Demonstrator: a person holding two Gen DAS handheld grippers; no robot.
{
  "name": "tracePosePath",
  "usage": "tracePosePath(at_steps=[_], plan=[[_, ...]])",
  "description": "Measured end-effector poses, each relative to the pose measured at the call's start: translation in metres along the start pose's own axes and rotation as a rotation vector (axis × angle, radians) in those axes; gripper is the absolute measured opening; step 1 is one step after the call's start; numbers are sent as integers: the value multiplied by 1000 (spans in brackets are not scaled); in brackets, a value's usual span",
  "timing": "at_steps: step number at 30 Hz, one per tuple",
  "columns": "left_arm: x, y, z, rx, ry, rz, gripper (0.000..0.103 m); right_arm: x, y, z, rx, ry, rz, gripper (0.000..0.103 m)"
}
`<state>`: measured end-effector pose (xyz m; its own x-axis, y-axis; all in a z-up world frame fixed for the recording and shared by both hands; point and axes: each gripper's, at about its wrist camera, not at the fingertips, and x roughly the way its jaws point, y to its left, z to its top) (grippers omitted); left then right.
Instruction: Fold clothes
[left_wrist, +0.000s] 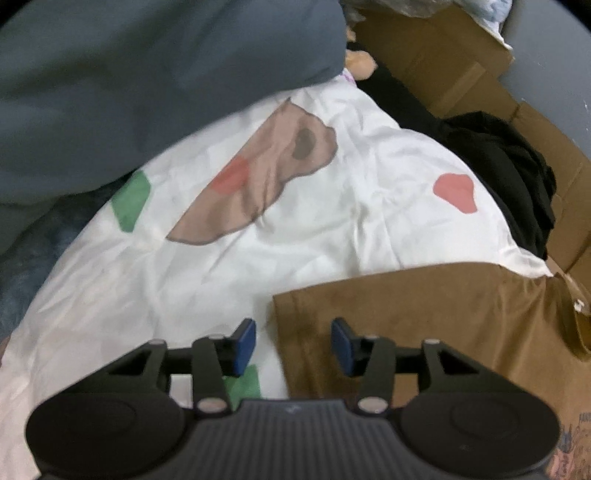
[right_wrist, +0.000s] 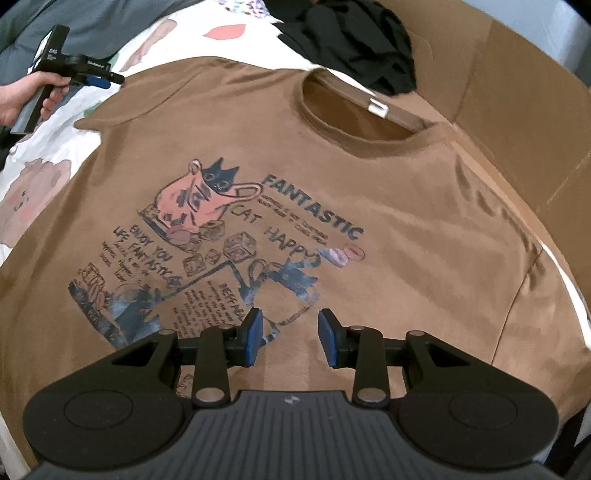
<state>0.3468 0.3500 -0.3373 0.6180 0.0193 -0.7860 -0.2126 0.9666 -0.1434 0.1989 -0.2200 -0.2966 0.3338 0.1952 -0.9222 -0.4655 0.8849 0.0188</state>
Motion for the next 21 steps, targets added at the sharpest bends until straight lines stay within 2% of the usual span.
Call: tracePosePath(at_steps=[6,8,9,12,15,16,21], plan=[[12,8,9,-20,-23,-12,50,13,-10,-7,15,34,-1,37],[21,6,8,11,-5,14,50,17,-13,-9,20,43,-1,37],[25,4,7,32,3,21,48,17,-13,-9,21,44,-2,37],[31,-3,3,66,6,8,28,22,-17,-9,30,52,-5,37],[33,-11,5,105,1,-4,19,24,-19,-8,35,55,-5,37],[33,-14,5,121,2,-9,12,24,-19,-8,37,55,-6,37],[32,-17,8,154,-6,9,6,24,-19,-8,38,55,-7,37]])
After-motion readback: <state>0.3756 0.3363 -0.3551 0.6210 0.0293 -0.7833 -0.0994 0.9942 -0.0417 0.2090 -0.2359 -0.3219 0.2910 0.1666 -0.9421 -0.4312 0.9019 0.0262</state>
